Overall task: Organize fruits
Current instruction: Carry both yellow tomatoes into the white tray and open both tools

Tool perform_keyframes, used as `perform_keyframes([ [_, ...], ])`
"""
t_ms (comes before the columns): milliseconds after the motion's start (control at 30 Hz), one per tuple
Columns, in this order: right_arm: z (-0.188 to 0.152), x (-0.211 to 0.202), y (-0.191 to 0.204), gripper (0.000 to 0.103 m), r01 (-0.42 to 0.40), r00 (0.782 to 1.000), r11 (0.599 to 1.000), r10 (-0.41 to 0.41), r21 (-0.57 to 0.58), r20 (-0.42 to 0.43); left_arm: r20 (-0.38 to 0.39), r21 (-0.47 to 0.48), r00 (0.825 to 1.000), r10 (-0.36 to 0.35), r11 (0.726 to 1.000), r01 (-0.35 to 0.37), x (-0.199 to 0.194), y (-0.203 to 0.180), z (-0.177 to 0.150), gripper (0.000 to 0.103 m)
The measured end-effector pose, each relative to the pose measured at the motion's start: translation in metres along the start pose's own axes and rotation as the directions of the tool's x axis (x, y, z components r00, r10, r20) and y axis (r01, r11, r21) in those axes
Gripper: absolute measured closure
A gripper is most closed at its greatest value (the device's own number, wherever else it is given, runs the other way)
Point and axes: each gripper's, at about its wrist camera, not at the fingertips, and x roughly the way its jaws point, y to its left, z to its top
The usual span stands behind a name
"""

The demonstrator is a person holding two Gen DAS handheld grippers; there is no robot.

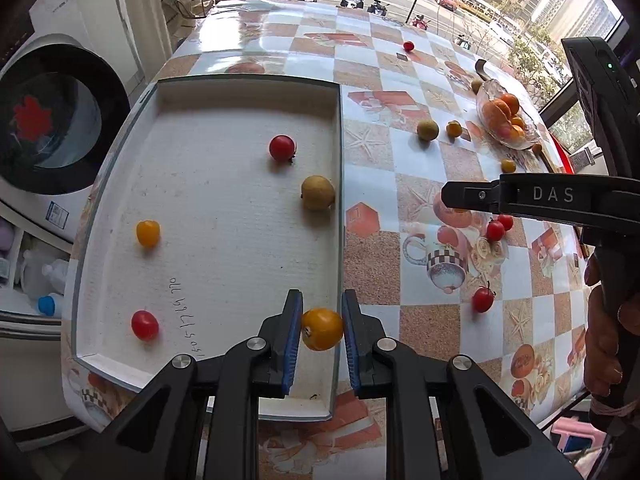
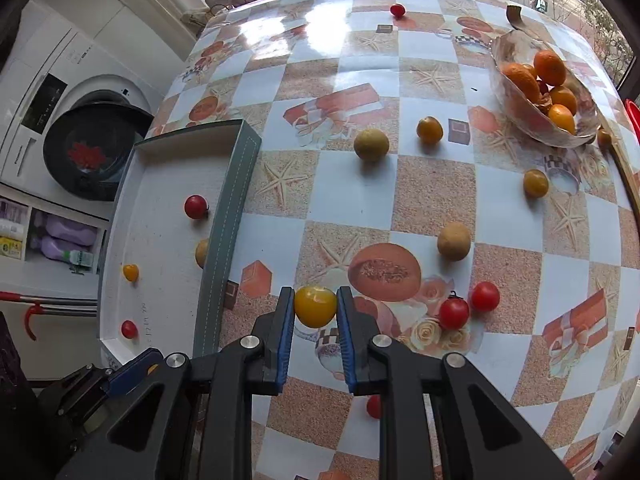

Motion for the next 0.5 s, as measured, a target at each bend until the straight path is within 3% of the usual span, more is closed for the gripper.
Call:
perform_keyframes([
  [233, 0.029, 0.020, 0.050, 0.080, -0.047, 0.999, 0.995, 0.046, -0.088, -0.016, 0.024, -0.082, 0.996, 0.080, 0.994, -0.078, 0.007, 0.048, 0.014, 0.082],
  [500, 0.071, 0.050, 0.082, 0.080, -0.057, 0.998, 0.991, 0.054, -0.118, -0.024, 0.059, -0.153, 0.989, 0.136, 0.980, -0.126, 0.023, 0.093, 0.062, 0.082],
])
